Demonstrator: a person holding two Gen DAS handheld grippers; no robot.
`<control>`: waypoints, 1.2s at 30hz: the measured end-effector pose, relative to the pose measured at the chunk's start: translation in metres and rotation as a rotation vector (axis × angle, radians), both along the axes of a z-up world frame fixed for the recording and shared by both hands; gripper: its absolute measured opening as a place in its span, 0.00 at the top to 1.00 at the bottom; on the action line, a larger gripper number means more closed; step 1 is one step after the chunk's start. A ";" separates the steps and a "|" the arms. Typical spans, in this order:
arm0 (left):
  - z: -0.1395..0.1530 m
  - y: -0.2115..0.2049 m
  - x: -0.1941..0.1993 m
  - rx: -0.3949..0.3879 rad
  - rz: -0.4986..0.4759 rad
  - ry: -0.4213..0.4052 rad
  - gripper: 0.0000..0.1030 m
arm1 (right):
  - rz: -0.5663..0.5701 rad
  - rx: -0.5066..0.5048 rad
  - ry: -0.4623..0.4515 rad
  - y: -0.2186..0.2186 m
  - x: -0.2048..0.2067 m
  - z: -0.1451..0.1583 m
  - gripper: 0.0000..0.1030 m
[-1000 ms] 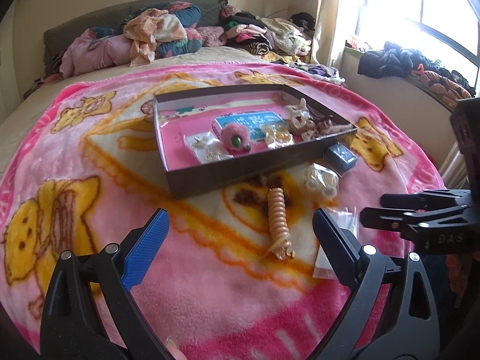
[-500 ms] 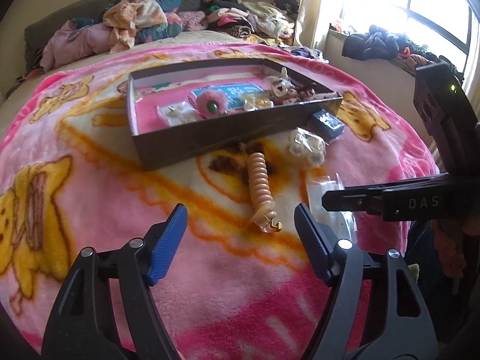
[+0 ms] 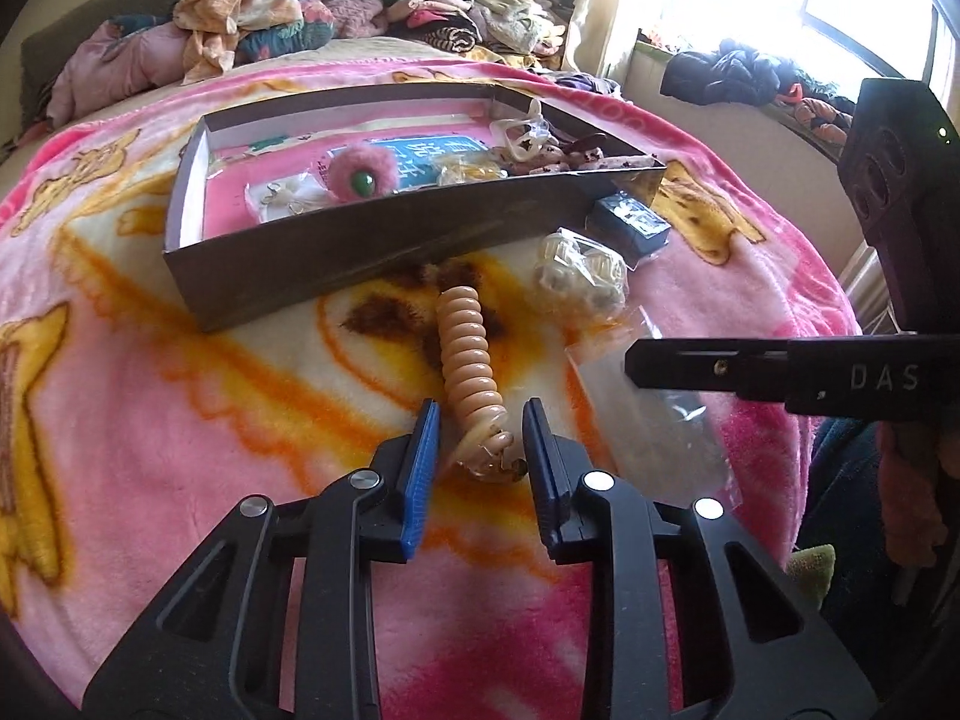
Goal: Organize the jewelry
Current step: 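Grasp the coiled peach hair tie with the left tool while the right tool grasps the clear plastic sleeve, then carry the peach hair tie and plastic sleeve into the box and open both tools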
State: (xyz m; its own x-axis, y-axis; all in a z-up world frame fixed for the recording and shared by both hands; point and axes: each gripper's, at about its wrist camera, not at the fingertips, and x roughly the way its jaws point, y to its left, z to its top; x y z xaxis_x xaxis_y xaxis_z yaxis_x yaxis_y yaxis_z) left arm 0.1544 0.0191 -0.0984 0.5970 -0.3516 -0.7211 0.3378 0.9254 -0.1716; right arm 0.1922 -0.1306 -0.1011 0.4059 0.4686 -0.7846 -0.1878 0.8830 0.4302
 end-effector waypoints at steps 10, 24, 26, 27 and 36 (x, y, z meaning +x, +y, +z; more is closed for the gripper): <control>0.004 -0.002 -0.003 -0.015 -0.007 -0.011 0.87 | -0.042 -0.040 -0.078 -0.010 -0.002 0.016 0.83; 0.034 0.006 -0.010 -0.042 0.030 -0.079 0.87 | -0.057 -0.087 -0.198 -0.018 -0.010 0.039 0.83; 0.039 0.004 -0.012 -0.035 0.028 -0.096 0.87 | -0.053 -0.092 -0.215 -0.018 -0.011 0.042 0.83; 0.041 0.003 -0.012 -0.037 0.028 -0.100 0.87 | -0.053 -0.093 -0.220 -0.018 -0.011 0.043 0.83; 0.051 0.003 -0.006 -0.048 0.046 -0.122 0.87 | -0.062 -0.082 -0.255 -0.024 -0.013 0.050 0.83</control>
State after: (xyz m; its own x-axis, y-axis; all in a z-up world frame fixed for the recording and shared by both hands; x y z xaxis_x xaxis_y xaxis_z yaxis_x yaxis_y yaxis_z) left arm 0.1482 0.0217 -0.0471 0.6953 -0.3541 -0.6254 0.3164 0.9322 -0.1759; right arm 0.1797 -0.1549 -0.0511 0.6209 0.3761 -0.6878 -0.2258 0.9260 0.3025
